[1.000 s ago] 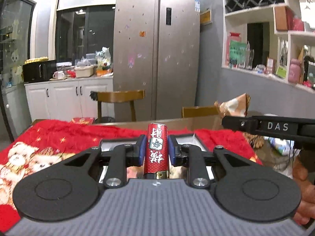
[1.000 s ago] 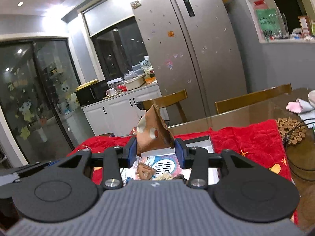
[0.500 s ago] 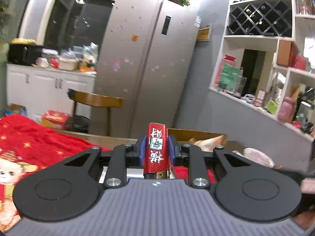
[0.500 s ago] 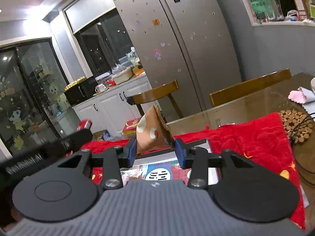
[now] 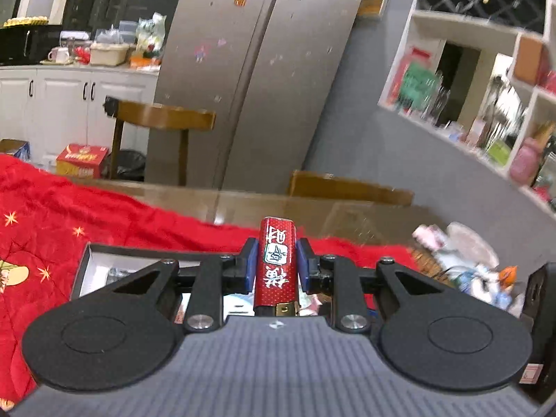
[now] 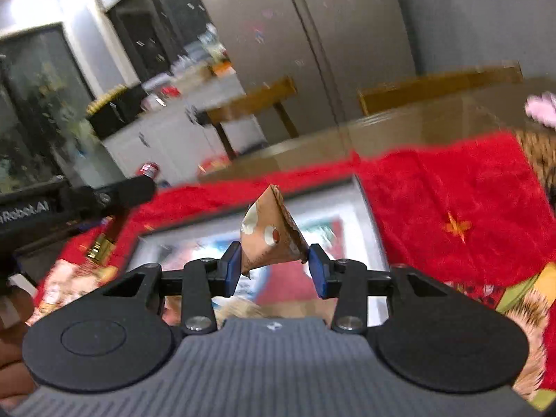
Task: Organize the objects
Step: 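Carry the red tube and brown bag over the black box with both grippers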
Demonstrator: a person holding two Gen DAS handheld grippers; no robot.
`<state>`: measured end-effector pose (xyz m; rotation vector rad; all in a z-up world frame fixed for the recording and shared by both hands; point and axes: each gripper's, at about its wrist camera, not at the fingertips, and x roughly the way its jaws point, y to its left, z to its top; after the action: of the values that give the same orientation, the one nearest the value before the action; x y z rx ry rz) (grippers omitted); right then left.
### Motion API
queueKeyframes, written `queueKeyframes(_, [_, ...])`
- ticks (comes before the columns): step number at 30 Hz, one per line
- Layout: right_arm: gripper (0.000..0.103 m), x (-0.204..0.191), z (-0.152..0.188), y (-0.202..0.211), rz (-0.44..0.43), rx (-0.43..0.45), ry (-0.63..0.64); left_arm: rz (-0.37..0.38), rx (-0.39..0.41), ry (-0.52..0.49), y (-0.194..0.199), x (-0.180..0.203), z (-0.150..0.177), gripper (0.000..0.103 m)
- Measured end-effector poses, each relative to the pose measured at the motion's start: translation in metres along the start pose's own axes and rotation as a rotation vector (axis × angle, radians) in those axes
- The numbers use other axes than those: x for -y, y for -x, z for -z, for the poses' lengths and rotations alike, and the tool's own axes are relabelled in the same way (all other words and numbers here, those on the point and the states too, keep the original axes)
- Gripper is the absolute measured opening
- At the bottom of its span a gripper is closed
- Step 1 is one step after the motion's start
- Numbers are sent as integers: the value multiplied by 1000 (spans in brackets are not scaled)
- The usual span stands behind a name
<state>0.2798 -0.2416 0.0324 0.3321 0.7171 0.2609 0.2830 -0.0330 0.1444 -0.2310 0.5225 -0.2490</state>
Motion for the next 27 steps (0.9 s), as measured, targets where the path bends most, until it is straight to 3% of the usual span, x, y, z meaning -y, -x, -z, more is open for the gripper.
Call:
queueKeyframes(5, [44,5,13,-22,12,-52,9,9,-80,21,-40,-10,18,28])
queueKeyframes(9, [44,0,17,-22,26,-57,20,-26,-86,-9,-55,-8,36,28])
queueKeyframes(18, [45,5,13,-22,21,-72,7,-71,-119,-51,-71,-2,57,28])
queueKeyframes(27, [45,3,14,-23,27,-73,14,-87,-162,-4,-81,-8,63,28])
